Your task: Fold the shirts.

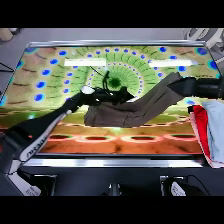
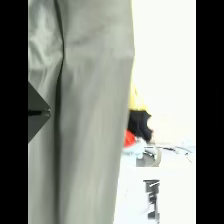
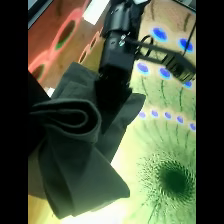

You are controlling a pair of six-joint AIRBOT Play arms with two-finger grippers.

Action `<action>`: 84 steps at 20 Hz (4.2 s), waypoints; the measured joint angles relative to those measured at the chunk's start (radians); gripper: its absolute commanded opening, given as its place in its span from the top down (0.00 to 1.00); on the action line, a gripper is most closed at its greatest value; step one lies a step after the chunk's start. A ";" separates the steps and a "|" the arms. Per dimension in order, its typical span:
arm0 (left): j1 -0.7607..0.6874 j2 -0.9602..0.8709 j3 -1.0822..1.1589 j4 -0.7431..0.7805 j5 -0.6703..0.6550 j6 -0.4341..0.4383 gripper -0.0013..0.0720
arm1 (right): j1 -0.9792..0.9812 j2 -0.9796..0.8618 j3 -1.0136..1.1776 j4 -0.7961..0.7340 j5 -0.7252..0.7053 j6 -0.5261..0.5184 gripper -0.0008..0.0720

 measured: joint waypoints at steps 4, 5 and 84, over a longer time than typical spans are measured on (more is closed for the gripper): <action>0.227 0.201 0.003 0.054 -0.126 0.047 0.95 | 0.264 -0.119 0.000 -0.006 -0.223 0.008 0.96; 0.280 0.259 0.003 0.059 -0.145 0.058 0.95 | 0.342 -0.167 0.000 -0.003 -0.296 0.010 0.96; 0.433 0.590 0.007 0.472 -0.315 0.063 0.95 | -0.993 -0.076 0.113 -0.589 -0.090 -0.058 0.07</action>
